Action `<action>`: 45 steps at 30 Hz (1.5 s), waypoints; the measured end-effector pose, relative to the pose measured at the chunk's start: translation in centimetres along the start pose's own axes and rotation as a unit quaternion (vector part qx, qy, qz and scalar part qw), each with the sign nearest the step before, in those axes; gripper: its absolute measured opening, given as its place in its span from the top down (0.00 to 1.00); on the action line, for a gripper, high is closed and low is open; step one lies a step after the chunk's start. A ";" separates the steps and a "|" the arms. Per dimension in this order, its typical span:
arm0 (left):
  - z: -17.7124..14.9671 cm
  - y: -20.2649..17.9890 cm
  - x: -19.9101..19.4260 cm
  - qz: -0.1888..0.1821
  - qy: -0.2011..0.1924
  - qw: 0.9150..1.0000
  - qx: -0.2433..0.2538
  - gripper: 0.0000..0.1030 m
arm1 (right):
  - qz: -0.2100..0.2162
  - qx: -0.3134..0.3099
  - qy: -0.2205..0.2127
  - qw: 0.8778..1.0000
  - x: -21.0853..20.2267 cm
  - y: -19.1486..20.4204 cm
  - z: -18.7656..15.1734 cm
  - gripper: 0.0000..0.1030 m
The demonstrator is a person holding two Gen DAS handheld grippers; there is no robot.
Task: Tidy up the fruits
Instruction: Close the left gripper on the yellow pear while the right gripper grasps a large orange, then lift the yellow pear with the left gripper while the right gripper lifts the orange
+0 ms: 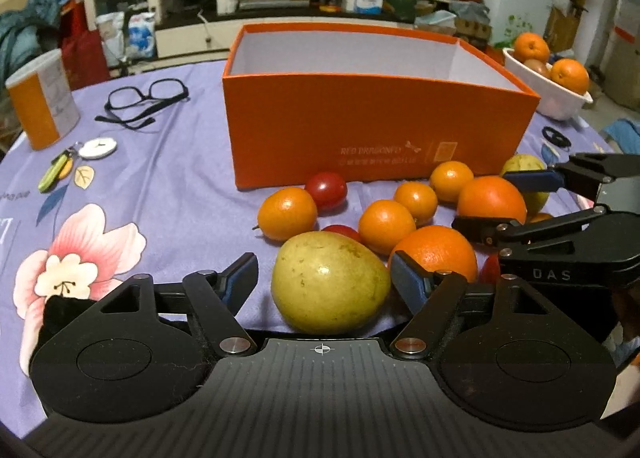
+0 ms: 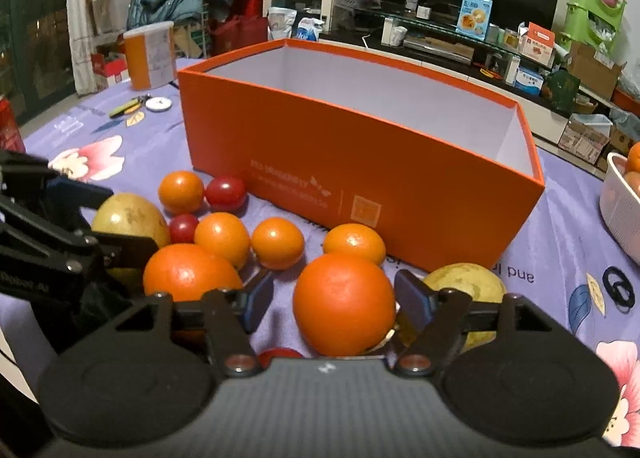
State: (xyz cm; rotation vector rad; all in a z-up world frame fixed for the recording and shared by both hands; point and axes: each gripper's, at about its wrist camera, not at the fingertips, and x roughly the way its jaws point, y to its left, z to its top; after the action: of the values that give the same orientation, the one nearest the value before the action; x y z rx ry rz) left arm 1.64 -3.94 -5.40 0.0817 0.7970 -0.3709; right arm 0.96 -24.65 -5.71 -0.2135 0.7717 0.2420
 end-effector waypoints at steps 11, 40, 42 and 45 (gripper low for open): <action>-0.4 -0.3 -0.3 -0.014 -0.001 1.000 0.025 0.61 | -0.020 -0.045 -0.002 0.999 0.2 0.9 -0.2 0.25; 0.9 2.2 -1.8 -0.011 -0.040 0.999 0.014 1.00 | -0.003 -0.009 0.001 1.000 -0.1 0.5 0.3 0.42; 0.9 2.3 -1.6 -0.004 -0.041 0.999 0.009 1.00 | -0.001 -0.007 0.004 1.000 0.1 0.5 0.3 0.42; 0.8 2.5 -1.6 -0.018 -0.035 0.999 -0.001 0.62 | -0.002 -0.004 0.005 1.000 0.3 0.3 0.3 0.43</action>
State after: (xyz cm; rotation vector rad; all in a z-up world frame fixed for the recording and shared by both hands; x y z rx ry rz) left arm 2.11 -1.28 -3.89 0.0524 0.7300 -0.4060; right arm 1.25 -24.20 -5.71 -0.2229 0.7807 0.2410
